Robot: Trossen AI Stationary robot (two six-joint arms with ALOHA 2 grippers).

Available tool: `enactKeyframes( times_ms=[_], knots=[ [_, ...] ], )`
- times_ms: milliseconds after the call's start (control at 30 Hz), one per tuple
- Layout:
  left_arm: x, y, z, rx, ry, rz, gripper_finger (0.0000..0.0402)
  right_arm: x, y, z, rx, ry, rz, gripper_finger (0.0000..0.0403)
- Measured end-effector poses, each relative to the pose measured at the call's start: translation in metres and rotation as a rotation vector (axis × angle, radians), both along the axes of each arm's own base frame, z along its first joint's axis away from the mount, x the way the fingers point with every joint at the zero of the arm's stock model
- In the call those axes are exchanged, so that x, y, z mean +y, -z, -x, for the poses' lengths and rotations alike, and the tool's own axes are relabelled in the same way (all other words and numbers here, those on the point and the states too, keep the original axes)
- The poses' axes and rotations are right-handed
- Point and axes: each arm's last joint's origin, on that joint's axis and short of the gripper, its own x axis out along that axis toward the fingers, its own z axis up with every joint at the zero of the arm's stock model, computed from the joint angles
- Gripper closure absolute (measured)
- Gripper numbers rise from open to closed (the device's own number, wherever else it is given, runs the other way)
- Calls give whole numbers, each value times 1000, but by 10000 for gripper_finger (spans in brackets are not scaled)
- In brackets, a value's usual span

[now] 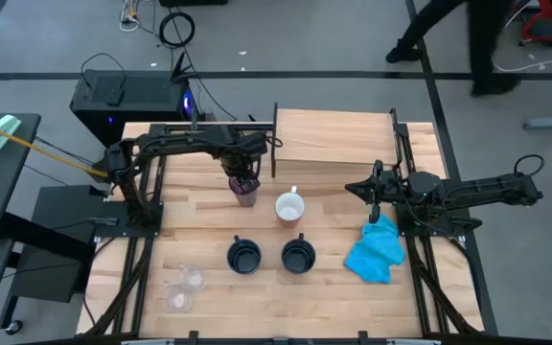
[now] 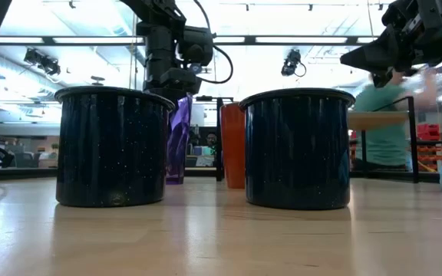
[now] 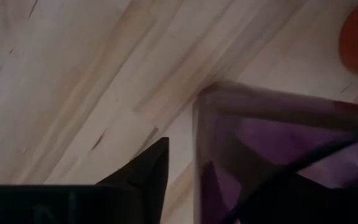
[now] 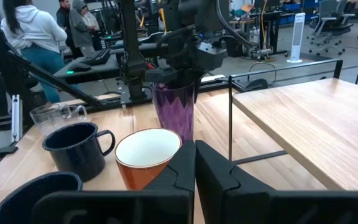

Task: Stack small to large cups/mugs on shelf
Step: Put the purple cup on the shelf

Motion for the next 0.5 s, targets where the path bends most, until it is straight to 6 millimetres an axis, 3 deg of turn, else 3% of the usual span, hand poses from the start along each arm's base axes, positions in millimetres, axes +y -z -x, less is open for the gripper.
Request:
enactKeyframes(
  times_ms=[400, 500],
  knots=[
    [-2, 0, -1, 3, 40, -4, 376, 0, 0, 0, 0, 0, 2, 387],
    [-2, 0, -1, 0, 52, -5, 389, 0, 0, 0, 0, 0, 2, 387]
  ],
)
